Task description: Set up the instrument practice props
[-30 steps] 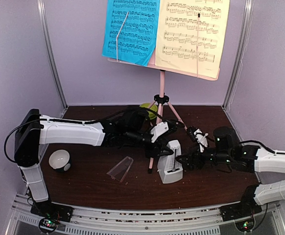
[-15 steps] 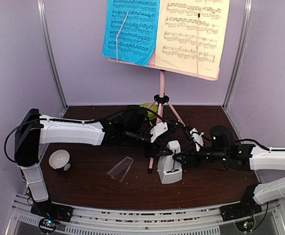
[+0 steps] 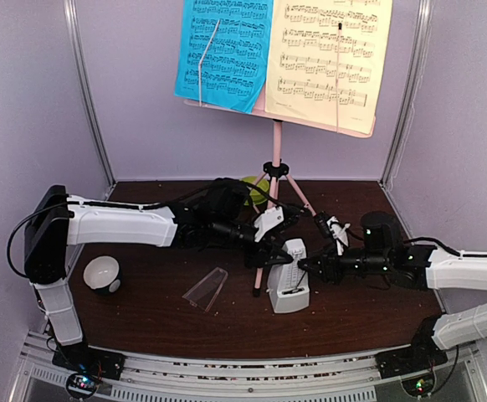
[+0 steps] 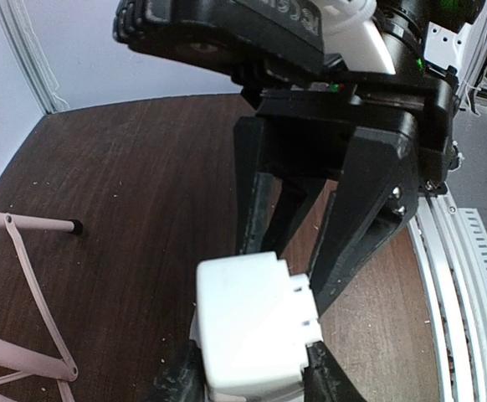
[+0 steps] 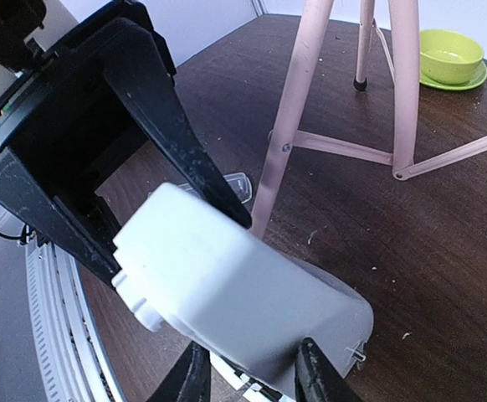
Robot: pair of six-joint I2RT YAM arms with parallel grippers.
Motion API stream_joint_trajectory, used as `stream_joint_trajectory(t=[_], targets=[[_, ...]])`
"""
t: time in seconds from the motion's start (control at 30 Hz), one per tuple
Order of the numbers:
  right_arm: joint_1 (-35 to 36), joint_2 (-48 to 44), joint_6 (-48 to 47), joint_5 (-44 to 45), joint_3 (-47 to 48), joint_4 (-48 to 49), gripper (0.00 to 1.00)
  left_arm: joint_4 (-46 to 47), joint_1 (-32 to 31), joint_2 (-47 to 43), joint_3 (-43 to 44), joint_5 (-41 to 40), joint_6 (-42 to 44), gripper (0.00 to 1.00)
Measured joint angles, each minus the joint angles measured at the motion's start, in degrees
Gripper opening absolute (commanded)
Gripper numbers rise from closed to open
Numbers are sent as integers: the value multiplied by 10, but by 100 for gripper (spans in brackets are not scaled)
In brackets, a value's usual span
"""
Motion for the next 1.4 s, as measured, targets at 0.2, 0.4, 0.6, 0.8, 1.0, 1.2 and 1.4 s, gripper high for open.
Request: stream_joint_trajectory(t=[0.2, 0.4, 0.6, 0.8, 1.0, 1.2, 1.4], targets=[[-2, 0, 4, -22, 0, 9, 58, -1, 0, 0, 0, -1, 1, 48], [-2, -8, 6, -20, 0, 4, 60, -6, -3, -1, 0, -19, -13, 71], [-2, -43, 22, 13, 0, 1, 63, -15, -3, -22, -4, -52, -30, 98], [-2, -70, 30, 59, 0, -27, 62, -9, -3, -82, -39, -98, -47, 98], [-2, -104, 39, 100, -7, -80, 62, 12, 4, -130, -77, -154, -80, 98], [-2, -156, 67, 167, -25, -134, 62, 16, 27, -143, -87, -208, -122, 98], [-3, -169, 113, 217, -33, -205, 64, 15, 60, -147, -87, -229, -167, 98]])
